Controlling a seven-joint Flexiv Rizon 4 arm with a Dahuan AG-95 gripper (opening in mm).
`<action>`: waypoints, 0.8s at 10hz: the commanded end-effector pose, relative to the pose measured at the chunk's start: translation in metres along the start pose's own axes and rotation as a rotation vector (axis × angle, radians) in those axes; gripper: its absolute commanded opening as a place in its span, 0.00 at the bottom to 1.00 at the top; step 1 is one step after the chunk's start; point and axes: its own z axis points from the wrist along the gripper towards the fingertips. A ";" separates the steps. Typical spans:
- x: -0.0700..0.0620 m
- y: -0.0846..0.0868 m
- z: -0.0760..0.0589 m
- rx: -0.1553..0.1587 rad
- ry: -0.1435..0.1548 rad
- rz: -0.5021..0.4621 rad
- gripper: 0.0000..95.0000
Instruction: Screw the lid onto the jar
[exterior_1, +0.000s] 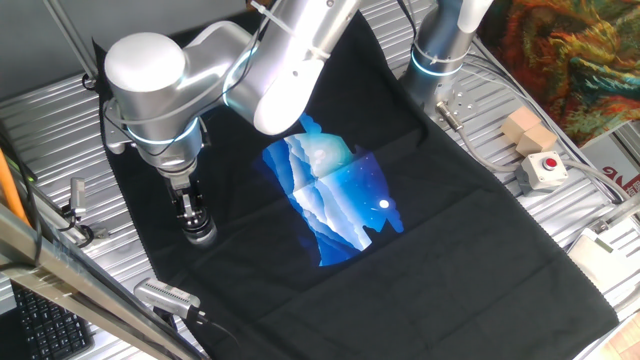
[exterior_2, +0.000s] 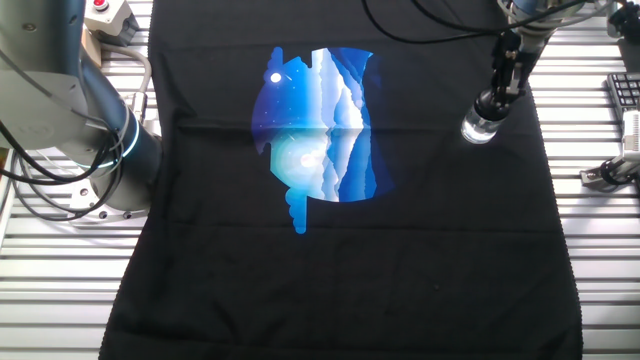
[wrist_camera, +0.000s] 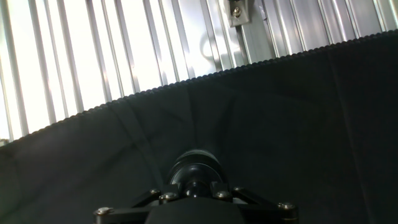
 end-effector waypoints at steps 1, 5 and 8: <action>0.000 0.000 0.000 0.001 0.000 0.004 0.00; -0.001 -0.001 0.000 0.002 0.005 0.014 0.00; -0.001 -0.001 0.000 0.001 0.006 0.004 0.00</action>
